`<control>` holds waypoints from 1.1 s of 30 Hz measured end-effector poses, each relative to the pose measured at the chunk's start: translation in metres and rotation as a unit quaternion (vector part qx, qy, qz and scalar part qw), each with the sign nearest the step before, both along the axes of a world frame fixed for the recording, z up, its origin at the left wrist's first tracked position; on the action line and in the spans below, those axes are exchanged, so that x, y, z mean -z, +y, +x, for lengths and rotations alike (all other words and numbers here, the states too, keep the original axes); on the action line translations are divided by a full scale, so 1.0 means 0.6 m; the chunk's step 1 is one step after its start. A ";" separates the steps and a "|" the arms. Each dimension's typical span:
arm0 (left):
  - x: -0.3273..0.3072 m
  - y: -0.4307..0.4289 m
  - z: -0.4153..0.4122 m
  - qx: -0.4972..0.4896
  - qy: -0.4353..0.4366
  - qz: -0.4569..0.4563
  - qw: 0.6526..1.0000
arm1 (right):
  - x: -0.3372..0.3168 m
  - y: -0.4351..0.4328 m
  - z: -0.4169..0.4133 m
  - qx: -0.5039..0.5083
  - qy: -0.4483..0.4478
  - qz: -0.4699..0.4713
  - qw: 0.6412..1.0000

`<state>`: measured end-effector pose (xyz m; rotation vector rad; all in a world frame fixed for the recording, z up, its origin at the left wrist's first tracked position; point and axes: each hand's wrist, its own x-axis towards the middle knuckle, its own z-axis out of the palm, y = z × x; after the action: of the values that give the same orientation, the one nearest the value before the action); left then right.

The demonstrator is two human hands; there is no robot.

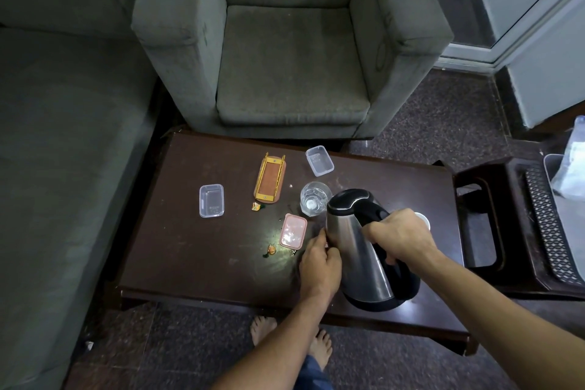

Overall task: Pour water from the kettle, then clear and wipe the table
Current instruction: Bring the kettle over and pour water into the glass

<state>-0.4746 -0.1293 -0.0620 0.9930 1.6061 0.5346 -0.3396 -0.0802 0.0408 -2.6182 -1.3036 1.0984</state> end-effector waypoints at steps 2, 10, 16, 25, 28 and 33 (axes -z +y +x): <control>0.001 0.001 0.000 0.000 0.001 0.002 1.000 | 0.000 0.000 0.000 -0.001 -0.001 -0.001 1.000; 0.000 0.002 -0.002 0.002 0.001 0.009 1.000 | -0.004 0.001 -0.005 0.008 0.006 0.001 1.000; -0.002 0.004 -0.002 0.001 -0.004 0.004 1.000 | -0.008 0.004 -0.006 0.010 0.005 0.002 1.000; -0.008 0.005 -0.005 0.010 -0.003 -0.001 1.000 | -0.007 0.004 -0.004 0.010 0.005 0.000 1.000; -0.009 0.008 -0.006 0.016 0.003 0.000 1.000 | -0.006 0.003 -0.006 0.010 0.007 -0.002 1.000; -0.010 0.009 -0.007 0.014 0.003 -0.001 1.000 | -0.007 0.007 -0.006 0.012 0.005 -0.003 1.000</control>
<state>-0.4788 -0.1238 -0.0561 1.0159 1.5955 0.5101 -0.3432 -0.0761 0.0451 -2.6213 -1.2664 1.1120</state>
